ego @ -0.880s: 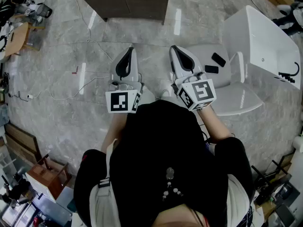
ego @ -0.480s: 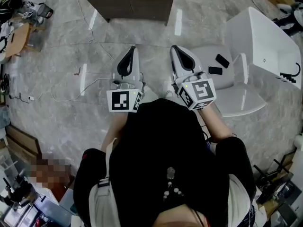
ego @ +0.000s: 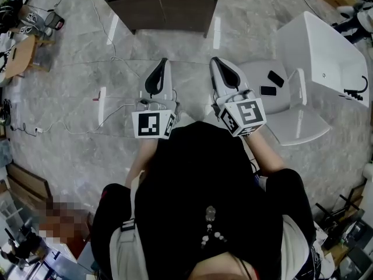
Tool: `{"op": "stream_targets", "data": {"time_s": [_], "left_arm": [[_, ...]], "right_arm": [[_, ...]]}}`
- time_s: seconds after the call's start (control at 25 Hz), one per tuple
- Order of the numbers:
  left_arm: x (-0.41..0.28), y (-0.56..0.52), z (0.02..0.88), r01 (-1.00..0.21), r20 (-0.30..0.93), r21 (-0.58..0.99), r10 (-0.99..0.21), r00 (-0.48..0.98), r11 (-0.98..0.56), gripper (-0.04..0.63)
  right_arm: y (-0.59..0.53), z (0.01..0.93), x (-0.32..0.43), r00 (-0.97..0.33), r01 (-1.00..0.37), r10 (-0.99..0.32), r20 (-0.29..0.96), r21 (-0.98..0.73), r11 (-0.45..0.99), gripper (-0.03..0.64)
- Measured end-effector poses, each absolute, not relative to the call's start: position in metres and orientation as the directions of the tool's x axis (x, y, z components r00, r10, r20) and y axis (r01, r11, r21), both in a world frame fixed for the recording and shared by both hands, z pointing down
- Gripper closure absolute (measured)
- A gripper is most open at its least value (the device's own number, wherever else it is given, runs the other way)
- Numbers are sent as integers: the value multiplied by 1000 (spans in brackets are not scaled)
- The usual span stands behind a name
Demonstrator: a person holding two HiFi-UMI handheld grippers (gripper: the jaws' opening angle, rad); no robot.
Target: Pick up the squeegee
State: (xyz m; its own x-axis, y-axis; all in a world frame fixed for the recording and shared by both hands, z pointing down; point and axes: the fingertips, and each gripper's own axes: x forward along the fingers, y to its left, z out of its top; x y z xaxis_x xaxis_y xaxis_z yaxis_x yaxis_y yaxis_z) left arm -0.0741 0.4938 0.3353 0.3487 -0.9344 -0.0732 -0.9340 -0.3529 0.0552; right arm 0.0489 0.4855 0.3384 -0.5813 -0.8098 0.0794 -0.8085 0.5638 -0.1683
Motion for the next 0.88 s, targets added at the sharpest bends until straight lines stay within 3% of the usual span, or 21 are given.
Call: {"op": "stream_targets", "data": {"time_s": [0.88], "left_arm": [[-126, 457, 349, -962, -47, 53, -963, 264, -266, 594]], "right_arm": [[432, 355, 11, -602, -795, -792, 104, -175, 581, 615]]}}
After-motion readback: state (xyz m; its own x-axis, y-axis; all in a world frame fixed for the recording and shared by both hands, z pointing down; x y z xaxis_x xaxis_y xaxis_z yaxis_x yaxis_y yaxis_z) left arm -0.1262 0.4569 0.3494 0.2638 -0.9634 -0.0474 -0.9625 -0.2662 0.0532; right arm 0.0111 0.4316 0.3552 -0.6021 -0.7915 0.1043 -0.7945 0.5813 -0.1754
